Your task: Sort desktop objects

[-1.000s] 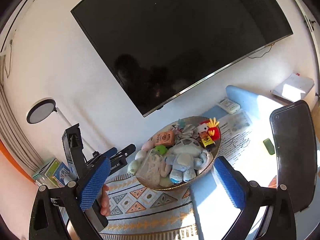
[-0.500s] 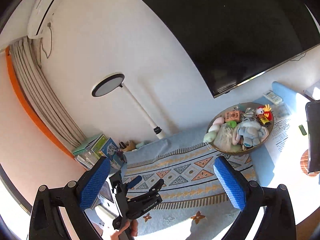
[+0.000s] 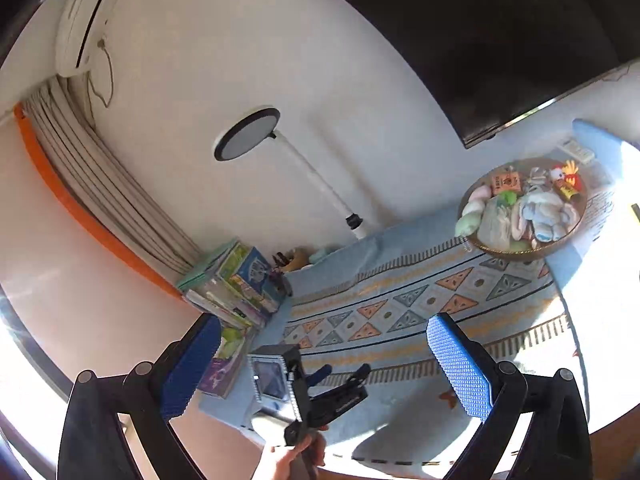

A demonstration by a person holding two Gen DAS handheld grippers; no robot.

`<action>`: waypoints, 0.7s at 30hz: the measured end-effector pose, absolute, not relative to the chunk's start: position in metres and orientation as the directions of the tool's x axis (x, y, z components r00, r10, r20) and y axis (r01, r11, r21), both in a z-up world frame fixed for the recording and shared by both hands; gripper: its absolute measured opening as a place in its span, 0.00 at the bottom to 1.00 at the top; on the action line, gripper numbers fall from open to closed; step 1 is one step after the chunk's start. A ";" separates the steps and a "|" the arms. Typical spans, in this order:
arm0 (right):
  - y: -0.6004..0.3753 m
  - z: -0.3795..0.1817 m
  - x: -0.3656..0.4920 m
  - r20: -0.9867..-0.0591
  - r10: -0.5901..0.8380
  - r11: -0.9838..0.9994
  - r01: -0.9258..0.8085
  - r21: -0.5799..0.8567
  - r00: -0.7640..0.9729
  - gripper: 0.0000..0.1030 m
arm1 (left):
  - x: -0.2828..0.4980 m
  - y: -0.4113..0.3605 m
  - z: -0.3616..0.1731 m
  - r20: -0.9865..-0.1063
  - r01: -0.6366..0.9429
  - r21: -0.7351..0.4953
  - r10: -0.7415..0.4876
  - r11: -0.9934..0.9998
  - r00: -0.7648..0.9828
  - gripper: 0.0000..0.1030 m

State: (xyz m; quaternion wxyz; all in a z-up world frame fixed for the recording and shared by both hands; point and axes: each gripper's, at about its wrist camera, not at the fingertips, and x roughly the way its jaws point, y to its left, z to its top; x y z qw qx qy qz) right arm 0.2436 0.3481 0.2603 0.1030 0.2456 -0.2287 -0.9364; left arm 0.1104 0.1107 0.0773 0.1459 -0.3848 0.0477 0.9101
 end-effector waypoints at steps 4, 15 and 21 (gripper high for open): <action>0.339 0.169 0.178 -0.604 -0.152 -0.957 -0.036 0.288 -0.782 1.00 | 0.093 0.091 0.041 -0.761 -0.214 -0.011 0.147 -0.977 -0.631 0.76; 0.318 0.061 0.066 -0.823 -0.042 -0.993 -0.066 0.096 -0.566 1.00 | 0.056 0.071 0.013 -0.750 -0.083 0.169 -0.074 -0.982 -0.657 0.81; 0.304 0.059 0.047 -0.829 0.033 -0.999 -0.033 -0.018 -0.559 1.00 | 0.039 0.044 0.005 -0.809 -0.041 0.003 0.022 -0.999 -0.587 1.00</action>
